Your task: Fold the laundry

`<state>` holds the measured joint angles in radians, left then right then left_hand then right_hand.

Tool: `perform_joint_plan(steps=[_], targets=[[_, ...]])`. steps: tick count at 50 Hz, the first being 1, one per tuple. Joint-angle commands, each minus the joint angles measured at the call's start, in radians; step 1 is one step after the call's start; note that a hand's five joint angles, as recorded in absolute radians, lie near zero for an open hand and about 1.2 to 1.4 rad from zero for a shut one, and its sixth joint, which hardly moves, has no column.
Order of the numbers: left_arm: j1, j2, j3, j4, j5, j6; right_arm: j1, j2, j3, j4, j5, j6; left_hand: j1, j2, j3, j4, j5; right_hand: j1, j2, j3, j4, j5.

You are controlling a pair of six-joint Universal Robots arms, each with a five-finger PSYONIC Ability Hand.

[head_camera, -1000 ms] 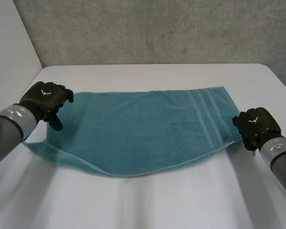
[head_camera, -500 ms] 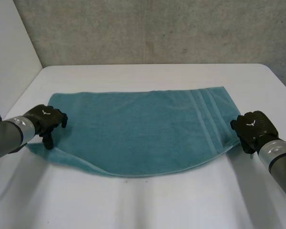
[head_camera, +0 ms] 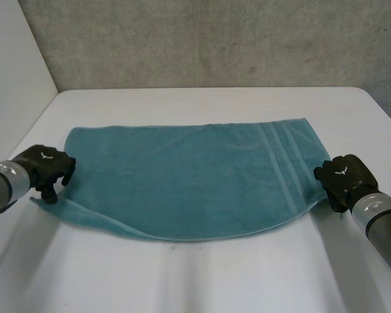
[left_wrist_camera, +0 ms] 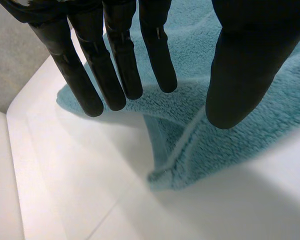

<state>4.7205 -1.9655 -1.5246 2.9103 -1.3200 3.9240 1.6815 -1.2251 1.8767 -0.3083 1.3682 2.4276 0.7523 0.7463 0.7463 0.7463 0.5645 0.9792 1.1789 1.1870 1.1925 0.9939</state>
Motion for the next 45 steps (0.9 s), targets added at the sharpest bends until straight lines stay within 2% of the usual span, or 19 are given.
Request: perform_joint_plan(steps=[1, 9, 15, 21, 32, 36, 40, 41, 45], targets=[[0.019, 0.031, -0.069, -0.023, 0.004, 0.000, 0.000, 0.001, 0.001, 0.001, 0.000, -0.001, 0.089, 0.095, 0.095, 0.095, 0.103, 0.417, 0.217, 0.209, 0.204, 0.228], [0.047, 0.023, -0.109, -0.013, 0.015, 0.006, 0.001, 0.001, 0.002, 0.001, -0.001, -0.001, 0.028, 0.034, 0.034, 0.034, 0.041, 0.417, 0.217, 0.209, 0.204, 0.228], [0.050, -0.003, -0.111, 0.013, 0.015, 0.006, 0.001, 0.001, 0.004, 0.001, -0.001, -0.001, 0.063, 0.069, 0.069, 0.069, 0.076, 0.417, 0.217, 0.209, 0.204, 0.228], [0.052, -0.015, -0.112, 0.069, 0.010, 0.002, 0.001, -0.001, 0.006, 0.005, 0.000, -0.001, 0.643, 0.649, 0.649, 0.649, 0.657, 0.417, 0.217, 0.209, 0.204, 0.228], [0.052, 0.069, -0.169, 0.061, -0.002, 0.005, -0.009, -0.050, -0.005, 0.038, 0.012, -0.004, 0.644, 0.650, 0.650, 0.650, 0.657, 0.417, 0.217, 0.209, 0.204, 0.228], [0.067, 0.170, -0.215, 0.052, -0.001, 0.005, -0.036, -0.108, -0.022, 0.182, 0.008, -0.048, 0.644, 0.650, 0.650, 0.650, 0.657, 0.417, 0.217, 0.209, 0.204, 0.228], [0.104, 0.318, -0.279, 0.017, 0.004, 0.015, -0.057, -0.166, -0.048, 0.406, 0.002, -0.140, 0.644, 0.650, 0.650, 0.650, 0.657, 0.417, 0.217, 0.209, 0.204, 0.228], [0.111, 0.345, -0.290, 0.006, 0.004, 0.017, -0.062, -0.189, -0.056, 0.495, 0.000, -0.191, 0.644, 0.650, 0.650, 0.650, 0.657, 0.417, 0.217, 0.209, 0.204, 0.228], [0.122, 0.465, -0.335, -0.060, 0.015, 0.026, -0.086, -0.252, -0.053, 0.655, 0.003, -0.307, 0.644, 0.650, 0.650, 0.650, 0.657, 0.417, 0.217, 0.209, 0.204, 0.228]])
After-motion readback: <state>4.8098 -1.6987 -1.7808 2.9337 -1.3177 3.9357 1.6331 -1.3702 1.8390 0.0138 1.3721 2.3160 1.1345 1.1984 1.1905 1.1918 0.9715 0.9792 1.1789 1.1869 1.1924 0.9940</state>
